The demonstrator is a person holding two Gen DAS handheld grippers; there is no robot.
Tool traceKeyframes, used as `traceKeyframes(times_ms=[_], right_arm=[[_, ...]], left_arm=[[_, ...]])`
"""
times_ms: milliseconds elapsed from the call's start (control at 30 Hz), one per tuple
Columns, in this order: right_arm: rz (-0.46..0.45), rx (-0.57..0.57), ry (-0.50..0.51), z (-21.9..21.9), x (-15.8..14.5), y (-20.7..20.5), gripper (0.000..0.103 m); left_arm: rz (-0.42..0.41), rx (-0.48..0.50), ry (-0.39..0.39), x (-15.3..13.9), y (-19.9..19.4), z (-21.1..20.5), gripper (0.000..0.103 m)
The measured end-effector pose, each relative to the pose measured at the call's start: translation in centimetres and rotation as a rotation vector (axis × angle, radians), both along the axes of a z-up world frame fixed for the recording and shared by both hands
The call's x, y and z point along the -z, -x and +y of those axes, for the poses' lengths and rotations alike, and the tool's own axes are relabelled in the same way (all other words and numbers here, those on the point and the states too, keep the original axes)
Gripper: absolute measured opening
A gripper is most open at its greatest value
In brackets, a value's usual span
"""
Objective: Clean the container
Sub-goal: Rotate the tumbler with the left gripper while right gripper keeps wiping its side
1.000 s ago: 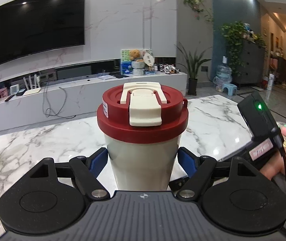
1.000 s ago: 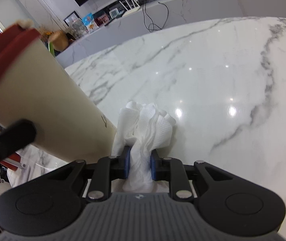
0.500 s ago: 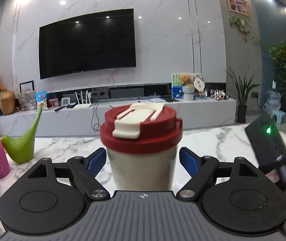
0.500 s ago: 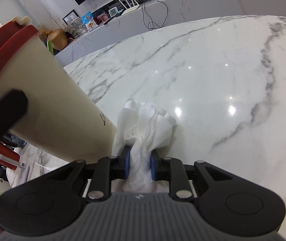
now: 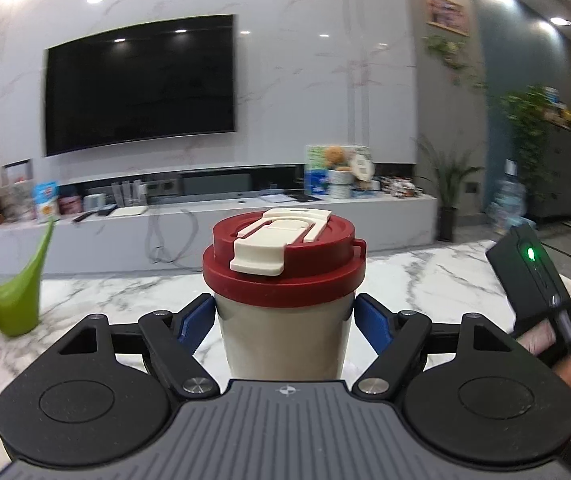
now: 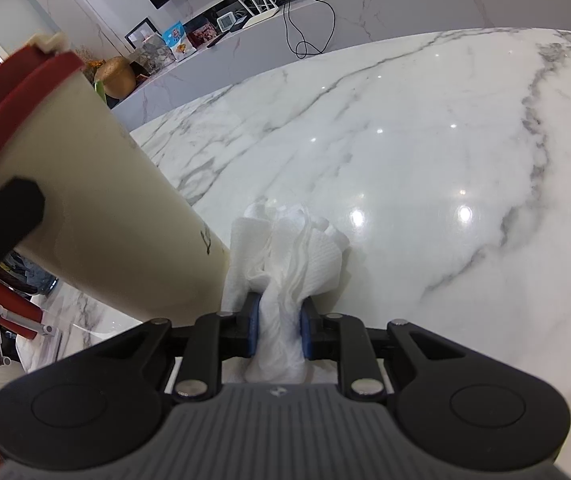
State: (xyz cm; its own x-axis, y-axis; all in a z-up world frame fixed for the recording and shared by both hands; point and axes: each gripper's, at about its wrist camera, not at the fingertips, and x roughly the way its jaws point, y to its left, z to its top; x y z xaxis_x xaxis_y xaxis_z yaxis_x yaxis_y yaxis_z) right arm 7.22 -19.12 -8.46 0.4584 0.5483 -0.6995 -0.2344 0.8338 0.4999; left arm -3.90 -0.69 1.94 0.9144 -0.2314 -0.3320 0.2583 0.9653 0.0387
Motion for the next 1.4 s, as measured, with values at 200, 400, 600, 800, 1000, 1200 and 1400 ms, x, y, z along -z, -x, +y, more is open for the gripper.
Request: traceKeyframes(times_ms=[200, 400, 600, 800, 1000, 1200, 1400], right_arm=[[-0.092, 0.030, -0.095, -1.7, -2.5, -0.1, 0.023], [-0.202, 0.077, -0.264, -4.4, -5.5, 0.4, 0.023], [-0.265, 0.028, -0.365, -4.6, -6.9, 1.0, 0.023], [-0.232, 0.017, -0.327, -3.9, -6.3, 1.2, 0.023], [-0.151, 0.022, -0.237, -2.8, -4.4, 0.9, 0.023], [-0.063, 0.017, -0.125, -1.4, -1.8, 0.5, 0.023], [-0.003, -0.001, -0.031, -0.1, 0.3, 0.7, 0.023]], left_arm=[[0.029, 0.123, -0.004, -0.2, -1.0, 1.8, 0.075], [0.047, 0.181, -0.003, -0.3, -1.5, 2.5, 0.075], [0.052, 0.197, -0.004, -0.3, -1.7, 2.9, 0.075], [0.056, 0.211, -0.005, -0.2, -1.8, 3.2, 0.075], [0.052, 0.209, -0.009, -0.1, -1.7, 3.1, 0.075], [0.048, 0.207, -0.013, 0.1, -1.6, 2.9, 0.075], [0.041, 0.195, -0.014, 0.2, -1.4, 2.6, 0.076]])
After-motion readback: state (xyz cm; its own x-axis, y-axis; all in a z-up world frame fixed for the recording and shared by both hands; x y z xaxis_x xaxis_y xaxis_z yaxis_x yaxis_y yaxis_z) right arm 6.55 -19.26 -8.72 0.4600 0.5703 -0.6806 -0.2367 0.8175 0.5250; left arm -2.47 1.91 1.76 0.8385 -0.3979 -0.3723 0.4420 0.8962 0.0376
